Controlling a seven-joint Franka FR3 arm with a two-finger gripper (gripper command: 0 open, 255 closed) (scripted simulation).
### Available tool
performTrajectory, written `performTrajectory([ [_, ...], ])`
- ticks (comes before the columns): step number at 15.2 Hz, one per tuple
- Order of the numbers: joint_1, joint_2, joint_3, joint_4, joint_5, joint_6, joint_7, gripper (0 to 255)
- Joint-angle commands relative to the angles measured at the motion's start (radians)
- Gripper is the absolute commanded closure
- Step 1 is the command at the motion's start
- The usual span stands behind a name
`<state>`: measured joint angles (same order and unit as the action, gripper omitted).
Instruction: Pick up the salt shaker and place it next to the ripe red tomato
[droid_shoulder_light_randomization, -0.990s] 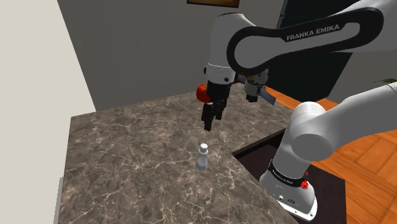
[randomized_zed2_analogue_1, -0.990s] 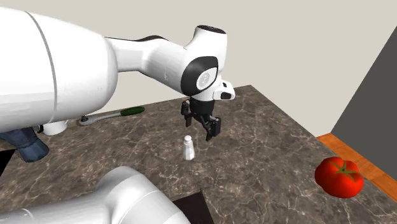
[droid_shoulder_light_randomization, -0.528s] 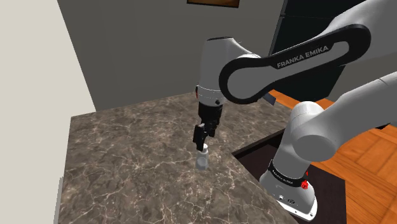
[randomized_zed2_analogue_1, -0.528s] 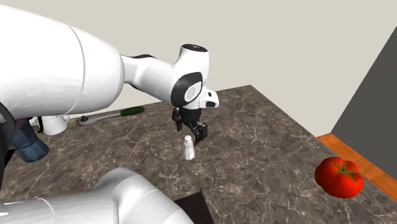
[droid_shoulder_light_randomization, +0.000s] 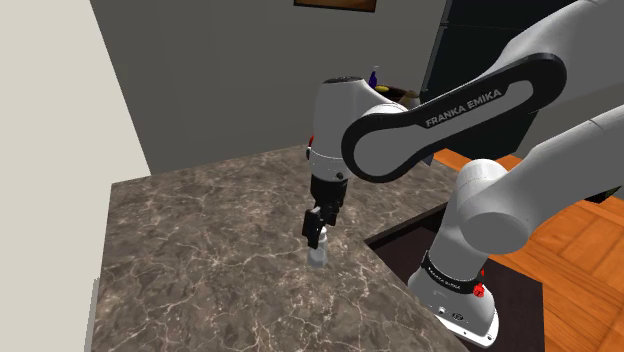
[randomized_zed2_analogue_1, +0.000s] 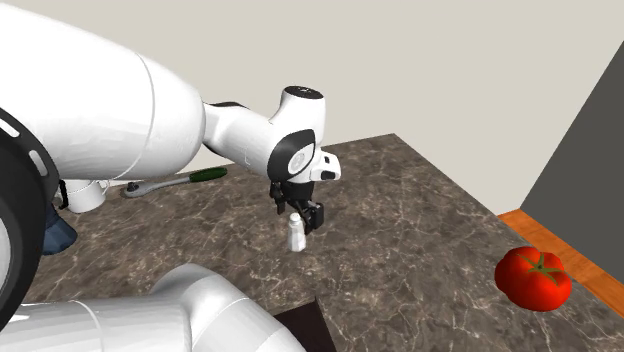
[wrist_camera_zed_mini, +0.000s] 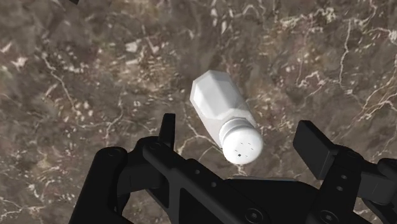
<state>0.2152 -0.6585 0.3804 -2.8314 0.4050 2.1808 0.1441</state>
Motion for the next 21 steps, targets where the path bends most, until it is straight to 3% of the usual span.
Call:
performTrajectory([
  [1, 0.0, 0.001, 0.0, -0.001, 0.001, 0.002, 0.0, 0],
  [4, 0.0, 0.001, 0.0, -0.001, 0.001, 0.002, 0.0, 0],
  [5, 0.0, 0.001, 0.0, -0.001, 0.001, 0.002, 0.0, 255],
  [14, 0.0, 0.001, 0.0, -0.001, 0.001, 0.002, 0.0, 255],
  [21, -0.007, -0.06, -0.026, 0.06, -0.028, -0.119, 0.014, 255],
])
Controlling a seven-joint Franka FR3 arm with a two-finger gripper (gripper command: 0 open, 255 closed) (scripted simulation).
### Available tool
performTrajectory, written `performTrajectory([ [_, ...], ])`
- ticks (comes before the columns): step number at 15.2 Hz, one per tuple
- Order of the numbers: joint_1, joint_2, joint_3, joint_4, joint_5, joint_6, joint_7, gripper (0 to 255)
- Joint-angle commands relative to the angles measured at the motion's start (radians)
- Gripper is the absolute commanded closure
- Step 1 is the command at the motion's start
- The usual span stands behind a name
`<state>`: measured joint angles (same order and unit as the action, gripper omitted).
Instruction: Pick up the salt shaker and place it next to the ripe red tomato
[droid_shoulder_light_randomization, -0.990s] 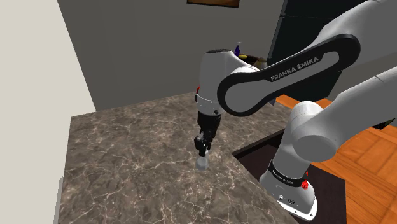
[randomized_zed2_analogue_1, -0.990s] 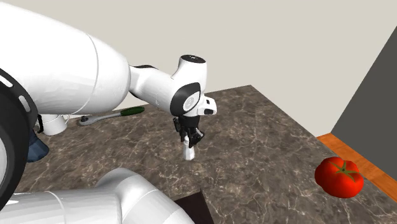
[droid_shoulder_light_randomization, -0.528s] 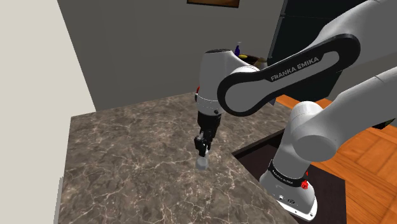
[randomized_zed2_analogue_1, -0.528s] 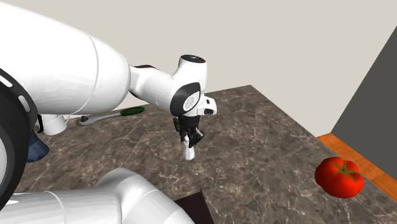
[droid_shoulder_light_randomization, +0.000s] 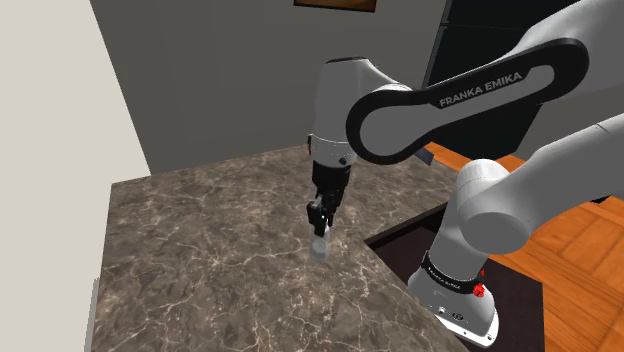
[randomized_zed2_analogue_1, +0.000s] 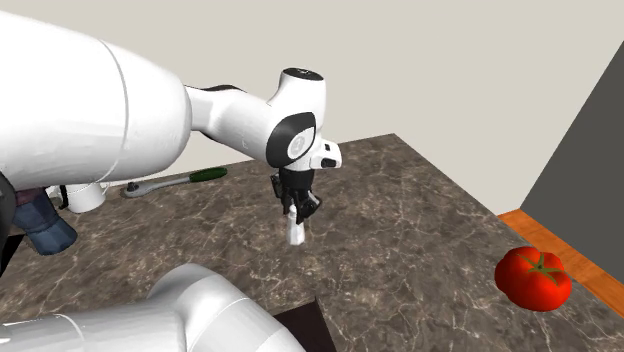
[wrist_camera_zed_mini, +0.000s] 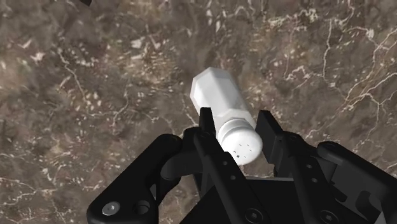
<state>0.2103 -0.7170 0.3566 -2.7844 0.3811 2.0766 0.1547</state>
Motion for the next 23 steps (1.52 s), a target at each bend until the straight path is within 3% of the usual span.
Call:
performTrajectory([
  [1, -0.003, -0.008, -0.005, 0.023, -0.008, -0.031, 0.005, 255],
  [23, -0.026, -0.067, -0.073, 0.281, -0.078, -0.346, 0.042, 255],
])
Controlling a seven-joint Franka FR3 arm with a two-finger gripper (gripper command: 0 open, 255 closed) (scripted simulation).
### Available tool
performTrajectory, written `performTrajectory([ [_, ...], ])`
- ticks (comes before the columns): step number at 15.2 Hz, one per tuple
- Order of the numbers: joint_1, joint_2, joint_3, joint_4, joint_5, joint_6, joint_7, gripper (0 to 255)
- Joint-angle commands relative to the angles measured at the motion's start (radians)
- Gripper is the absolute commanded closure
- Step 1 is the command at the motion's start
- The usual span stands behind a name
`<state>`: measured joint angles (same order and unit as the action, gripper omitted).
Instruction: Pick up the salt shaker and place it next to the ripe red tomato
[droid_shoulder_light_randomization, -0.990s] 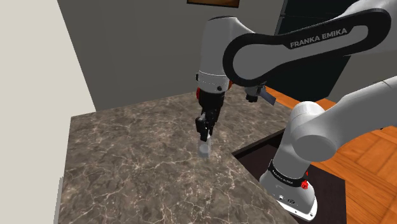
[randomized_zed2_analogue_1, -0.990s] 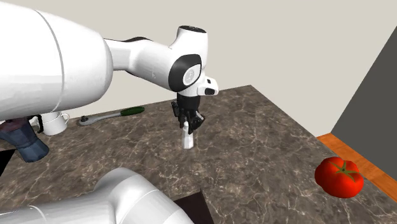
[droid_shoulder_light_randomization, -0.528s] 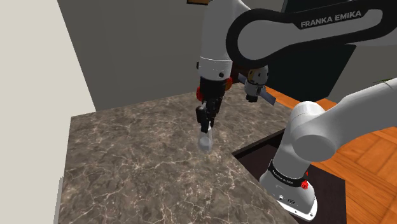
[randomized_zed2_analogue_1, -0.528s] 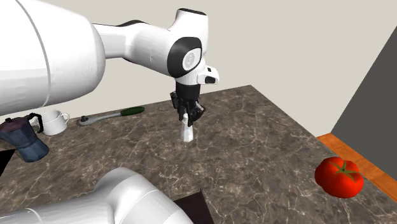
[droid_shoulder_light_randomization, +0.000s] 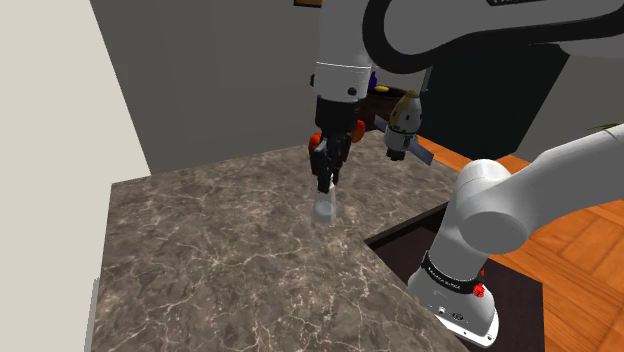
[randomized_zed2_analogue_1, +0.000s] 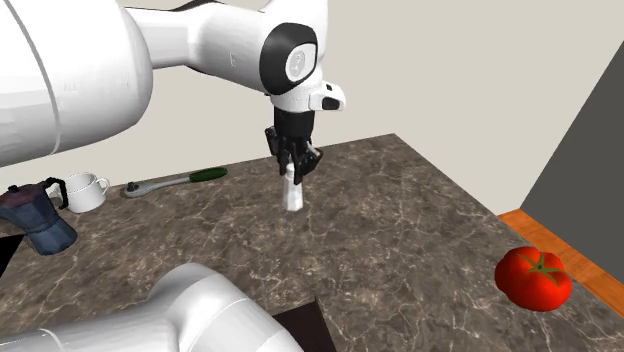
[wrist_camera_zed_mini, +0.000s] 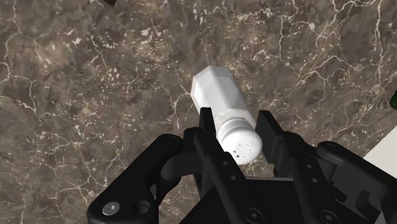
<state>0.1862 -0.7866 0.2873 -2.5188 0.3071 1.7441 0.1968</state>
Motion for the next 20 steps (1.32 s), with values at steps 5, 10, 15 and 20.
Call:
performTrajectory([
  [5, -0.006, 0.006, -0.014, 0.073, -0.014, -0.067, 0.007, 255],
  [10, -0.055, 0.007, -0.126, 0.06, -0.094, -0.076, -0.114, 255],
  [15, -0.109, 0.04, -0.233, 0.075, -0.173, -0.075, -0.235, 255],
  [20, -0.156, 0.105, -0.336, 0.119, -0.246, -0.065, -0.352, 255],
])
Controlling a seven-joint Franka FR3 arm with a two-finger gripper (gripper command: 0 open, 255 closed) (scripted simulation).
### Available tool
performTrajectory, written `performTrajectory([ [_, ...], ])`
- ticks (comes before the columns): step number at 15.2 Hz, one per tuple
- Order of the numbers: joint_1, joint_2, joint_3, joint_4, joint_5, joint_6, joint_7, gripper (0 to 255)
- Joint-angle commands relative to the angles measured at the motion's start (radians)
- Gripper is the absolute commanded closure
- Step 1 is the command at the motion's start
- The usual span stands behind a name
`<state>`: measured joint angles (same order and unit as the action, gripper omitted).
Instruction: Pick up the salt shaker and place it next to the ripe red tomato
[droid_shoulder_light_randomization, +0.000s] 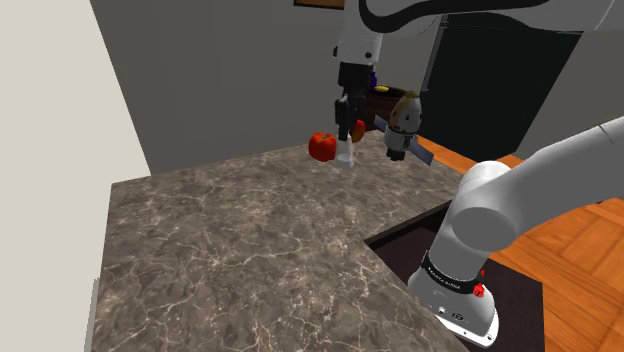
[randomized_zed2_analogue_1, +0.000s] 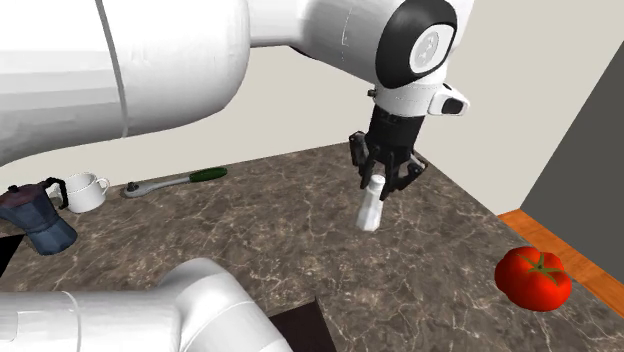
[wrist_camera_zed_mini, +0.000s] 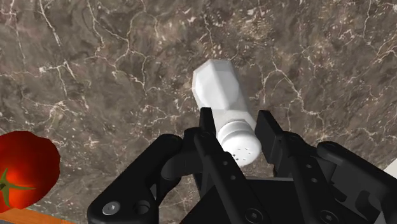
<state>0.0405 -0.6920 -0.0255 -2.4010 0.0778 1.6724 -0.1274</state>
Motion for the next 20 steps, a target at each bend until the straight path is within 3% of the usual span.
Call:
performTrajectory([
  [1, -0.02, 0.026, -0.043, 0.013, -0.029, 0.009, -0.052, 255],
  [8, -0.069, 0.167, -0.178, 0.128, -0.097, 0.027, -0.212, 255],
  [15, -0.102, 0.355, -0.31, 0.304, -0.116, 0.035, -0.381, 255],
  [20, -0.104, 0.358, -0.314, 0.239, -0.117, 0.102, -0.385, 255],
])
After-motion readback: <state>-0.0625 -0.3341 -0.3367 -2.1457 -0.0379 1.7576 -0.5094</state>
